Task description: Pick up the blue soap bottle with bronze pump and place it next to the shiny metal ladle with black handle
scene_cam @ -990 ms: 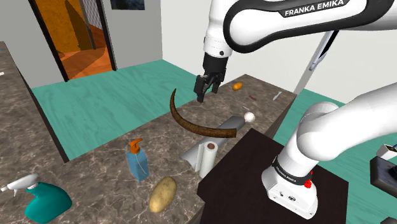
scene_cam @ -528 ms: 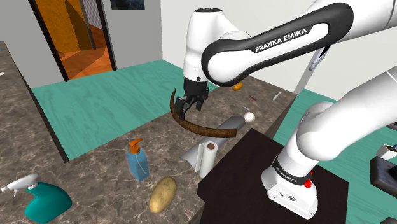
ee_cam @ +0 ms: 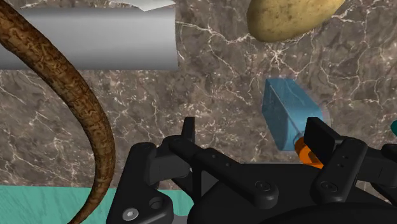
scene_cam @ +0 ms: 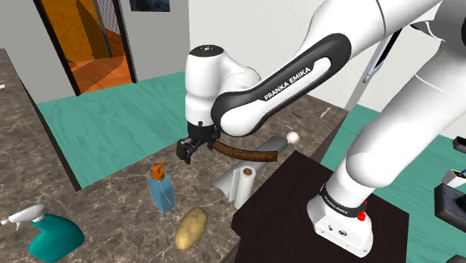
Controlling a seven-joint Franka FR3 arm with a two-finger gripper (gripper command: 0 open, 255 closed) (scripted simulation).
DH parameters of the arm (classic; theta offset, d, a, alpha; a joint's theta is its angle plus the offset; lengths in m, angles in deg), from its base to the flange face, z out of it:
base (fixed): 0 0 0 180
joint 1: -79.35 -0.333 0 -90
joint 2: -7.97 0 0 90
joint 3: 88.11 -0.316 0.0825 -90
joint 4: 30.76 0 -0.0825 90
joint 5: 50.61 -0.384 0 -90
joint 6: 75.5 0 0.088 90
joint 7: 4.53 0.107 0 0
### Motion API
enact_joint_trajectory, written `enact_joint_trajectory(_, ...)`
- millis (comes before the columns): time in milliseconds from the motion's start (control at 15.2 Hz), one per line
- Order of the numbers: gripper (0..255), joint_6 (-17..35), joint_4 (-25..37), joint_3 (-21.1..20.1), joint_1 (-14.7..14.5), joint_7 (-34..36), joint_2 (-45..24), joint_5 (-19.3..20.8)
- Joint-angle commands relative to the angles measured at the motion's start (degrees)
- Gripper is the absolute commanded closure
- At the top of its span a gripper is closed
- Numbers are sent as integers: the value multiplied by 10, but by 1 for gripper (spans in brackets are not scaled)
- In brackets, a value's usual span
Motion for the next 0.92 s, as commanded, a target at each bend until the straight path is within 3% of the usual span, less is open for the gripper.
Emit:
enact_joint_trajectory(0, 0, 26, 22, -21, 11, 66, -58, 62)
enact_joint_trajectory(198, 0, 42, 67, -25, 2, 171, -146, 169)
enact_joint_trajectory(462, 0, 42, 140, 13, -55, 285, -255, 287)
enact_joint_trajectory(660, 0, 36, 202, 47, -103, 344, -327, 344)
enact_joint_trajectory(858, 0, 43, 215, 62, -117, 358, -351, 362)
